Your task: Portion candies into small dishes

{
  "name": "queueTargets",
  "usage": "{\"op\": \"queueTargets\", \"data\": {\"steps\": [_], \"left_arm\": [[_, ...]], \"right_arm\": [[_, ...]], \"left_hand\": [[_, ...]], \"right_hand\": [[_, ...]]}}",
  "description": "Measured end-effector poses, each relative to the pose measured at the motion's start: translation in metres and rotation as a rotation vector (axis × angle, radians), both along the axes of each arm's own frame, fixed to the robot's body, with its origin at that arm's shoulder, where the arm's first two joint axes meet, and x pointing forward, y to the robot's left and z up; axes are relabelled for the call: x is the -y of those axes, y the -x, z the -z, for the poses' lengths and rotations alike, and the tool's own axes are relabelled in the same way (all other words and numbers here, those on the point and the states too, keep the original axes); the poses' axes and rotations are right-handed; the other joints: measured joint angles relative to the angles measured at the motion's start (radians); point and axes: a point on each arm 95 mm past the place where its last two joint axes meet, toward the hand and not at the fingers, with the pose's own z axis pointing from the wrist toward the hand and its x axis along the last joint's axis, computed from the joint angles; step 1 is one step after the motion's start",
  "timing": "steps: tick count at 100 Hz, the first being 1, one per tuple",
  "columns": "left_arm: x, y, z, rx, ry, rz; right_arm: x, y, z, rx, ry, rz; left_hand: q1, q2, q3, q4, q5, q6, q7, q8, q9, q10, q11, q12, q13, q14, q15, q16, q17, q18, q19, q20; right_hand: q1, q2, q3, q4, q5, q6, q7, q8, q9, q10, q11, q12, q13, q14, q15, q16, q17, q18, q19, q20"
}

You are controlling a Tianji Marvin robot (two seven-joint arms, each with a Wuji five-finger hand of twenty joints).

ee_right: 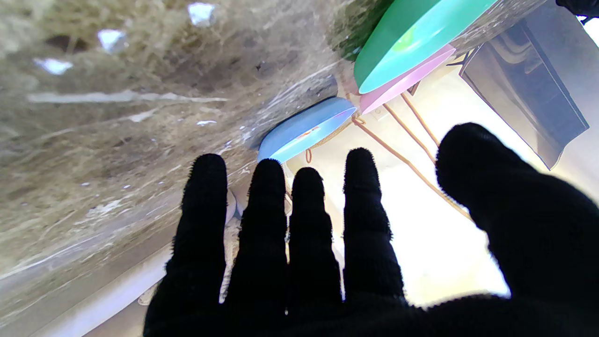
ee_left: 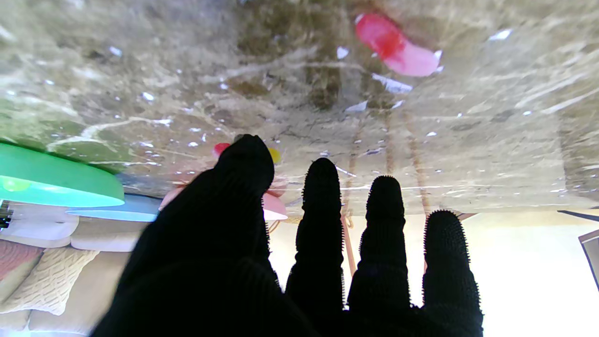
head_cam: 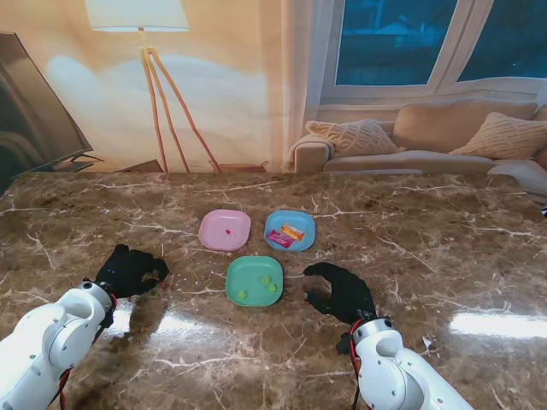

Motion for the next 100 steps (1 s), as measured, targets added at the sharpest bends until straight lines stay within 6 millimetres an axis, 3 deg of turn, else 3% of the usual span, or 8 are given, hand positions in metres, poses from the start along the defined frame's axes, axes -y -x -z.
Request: {"op": "queueTargets", "data": {"steps": [27,64,100], "left_arm": [[0.016,-0.013,-0.014,0.017,-0.004,0.038],[0.064,-0.064,-0.040,0.067,0.026,0.074],[0.091,-0.106,-0.040,0.036,0.038,0.090]], "right_arm": [[0.001,0.000,0.000,0.002,0.000,0.003],[0.004,-0.001,-0.001,0.006,-0.008,0.017],[0.009,-0.001,-0.001,0.006,-0.019,0.031]], "left_hand": [[0.000,0.000,0.000,0.000,0.000,0.000,0.000,0.000,0.000,-0.001,0.000,-0.010,0.000,0.000,0.000,0.000,0.000,0.000,0.000,0.000],[0.000,0.000,-0.001,0.000,0.001,0.000,0.000,0.000,0.001,-0.002,-0.001,-0.014,0.000,0.000,0.000,0.000,0.000,0.000,-0.001,0.000],[0.000,0.000,-0.001,0.000,0.003,-0.001,0.000,0.000,0.001,-0.003,-0.001,-0.024,0.000,-0.001,0.000,0.000,0.000,0.000,-0.001,0.000]], "right_hand": [[0.000,0.000,0.000,0.000,0.000,0.000,0.000,0.000,0.000,0.000,0.000,0.000,0.000,0.000,0.000,0.000,0.000,0.000,0.000,0.000],[0.000,0.000,0.000,0.000,0.000,0.000,0.000,0.000,0.000,0.000,0.000,0.000,0.000,0.000,0.000,0.000,0.000,0.000,0.000,0.000],[0.000,0.000,0.000,0.000,0.000,0.000,0.000,0.000,0.000,0.000,0.000,0.000,0.000,0.000,0.000,0.000,0.000,0.000,0.000,0.000]]}}
